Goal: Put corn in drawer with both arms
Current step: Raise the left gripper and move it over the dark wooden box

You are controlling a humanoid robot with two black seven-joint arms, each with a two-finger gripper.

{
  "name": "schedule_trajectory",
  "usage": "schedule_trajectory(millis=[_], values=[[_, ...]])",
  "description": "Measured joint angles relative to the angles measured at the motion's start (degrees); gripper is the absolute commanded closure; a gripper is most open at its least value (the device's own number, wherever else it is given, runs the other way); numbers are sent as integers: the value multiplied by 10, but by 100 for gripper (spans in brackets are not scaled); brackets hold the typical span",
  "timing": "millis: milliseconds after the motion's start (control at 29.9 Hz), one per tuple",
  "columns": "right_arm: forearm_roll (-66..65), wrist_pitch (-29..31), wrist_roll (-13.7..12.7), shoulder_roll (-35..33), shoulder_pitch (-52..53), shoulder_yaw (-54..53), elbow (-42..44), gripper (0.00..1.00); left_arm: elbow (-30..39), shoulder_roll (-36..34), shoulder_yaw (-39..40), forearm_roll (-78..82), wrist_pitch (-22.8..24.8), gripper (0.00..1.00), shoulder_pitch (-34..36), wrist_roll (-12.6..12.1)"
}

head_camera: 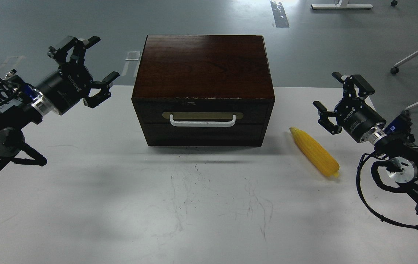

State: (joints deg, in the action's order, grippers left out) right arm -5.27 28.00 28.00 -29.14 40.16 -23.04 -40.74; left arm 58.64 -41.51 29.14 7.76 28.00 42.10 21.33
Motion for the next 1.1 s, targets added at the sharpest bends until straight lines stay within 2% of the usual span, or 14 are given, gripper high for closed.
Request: schedule_trajectory(millis=[434,568,735,802,902,1103], values=[[0,0,0,-2,0,-2,0,0,-4,-10,4,0,0,1,-10,4],[1,0,0,-4,0,-2,1,0,-6,-24,4,17,0,1,5,16],[1,0,0,-8,5,-2,2,0,2,-32,4,152,0,1,67,30],[1,0,0,-8,6,-4,3,0,14,-30,4,241,0,1,103,50],[1,0,0,-8,7,-9,3,0,48,-22,5,343,0,1,153,64],[1,0,0,-10,7,-10,4,0,152,15,3,559,0,1,214,67]])
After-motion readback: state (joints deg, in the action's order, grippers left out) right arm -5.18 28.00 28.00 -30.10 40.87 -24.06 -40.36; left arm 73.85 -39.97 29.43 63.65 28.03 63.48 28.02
